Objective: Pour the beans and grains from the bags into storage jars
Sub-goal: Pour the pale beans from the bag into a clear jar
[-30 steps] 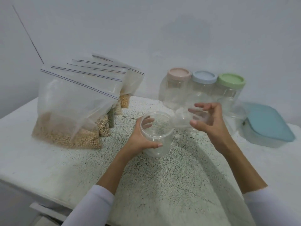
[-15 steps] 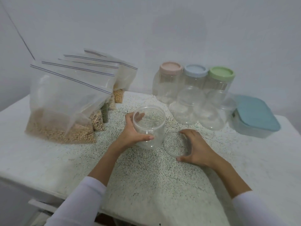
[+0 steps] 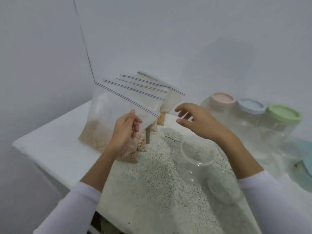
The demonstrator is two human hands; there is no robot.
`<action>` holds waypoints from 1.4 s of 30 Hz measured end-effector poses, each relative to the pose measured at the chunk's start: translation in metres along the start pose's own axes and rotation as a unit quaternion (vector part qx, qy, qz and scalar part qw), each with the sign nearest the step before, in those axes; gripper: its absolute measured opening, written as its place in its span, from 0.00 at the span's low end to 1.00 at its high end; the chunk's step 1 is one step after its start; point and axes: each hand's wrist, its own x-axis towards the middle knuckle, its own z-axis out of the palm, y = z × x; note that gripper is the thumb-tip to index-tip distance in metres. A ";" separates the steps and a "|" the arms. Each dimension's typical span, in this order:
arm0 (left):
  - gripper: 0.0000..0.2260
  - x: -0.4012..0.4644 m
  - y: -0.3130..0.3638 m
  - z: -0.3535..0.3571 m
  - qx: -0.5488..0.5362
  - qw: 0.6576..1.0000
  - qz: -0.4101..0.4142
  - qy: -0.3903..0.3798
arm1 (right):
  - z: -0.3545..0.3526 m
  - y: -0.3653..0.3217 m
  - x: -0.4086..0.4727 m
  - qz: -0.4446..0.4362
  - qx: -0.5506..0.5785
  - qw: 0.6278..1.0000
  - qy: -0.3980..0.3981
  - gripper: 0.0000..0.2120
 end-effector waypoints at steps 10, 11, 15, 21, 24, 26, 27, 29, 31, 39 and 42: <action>0.22 0.075 -0.004 -0.072 0.081 0.995 -0.060 0.005 | 0.104 -0.065 0.170 0.004 -0.048 0.999 -0.020 0.19; 0.21 0.080 -0.005 -0.075 0.085 0.994 -0.064 -0.001 | 0.111 -0.067 0.180 0.021 -0.052 0.998 -0.021 0.21; 0.18 0.094 -0.008 -0.083 0.066 0.995 -0.068 -0.035 | 0.123 -0.072 0.201 0.060 -0.047 0.997 -0.031 0.12; 0.19 0.095 -0.010 -0.091 -0.001 0.995 -0.074 -0.062 | 0.112 -0.086 0.196 0.087 0.241 0.944 -0.207 0.08; 0.18 0.094 -0.003 -0.097 -0.046 0.995 -0.062 -0.055 | 0.113 -0.091 0.193 0.073 0.350 0.899 -0.254 0.10; 0.18 0.095 0.005 -0.103 -0.077 0.995 -0.042 -0.047 | 0.113 -0.097 0.192 0.068 0.446 0.860 -0.238 0.09; 0.18 0.096 0.009 -0.107 -0.086 0.995 -0.033 -0.047 | 0.113 -0.101 0.191 0.060 0.486 0.840 -0.233 0.07; 0.19 0.097 0.016 -0.116 -0.088 0.995 -0.022 -0.052 | 0.113 -0.110 0.191 0.039 0.520 0.820 -0.235 0.04; 0.19 0.096 0.020 -0.125 -0.092 0.993 -0.025 -0.063 | 0.118 -0.114 0.192 0.019 0.519 0.819 -0.244 0.05; 0.14 0.093 0.007 -0.146 -0.115 0.987 -0.055 -0.095 | 0.131 -0.124 0.198 0.031 0.376 0.898 -0.226 0.09; 0.14 0.091 0.002 -0.147 -0.088 0.990 -0.055 -0.099 | 0.125 -0.131 0.200 0.012 0.251 0.948 -0.196 0.09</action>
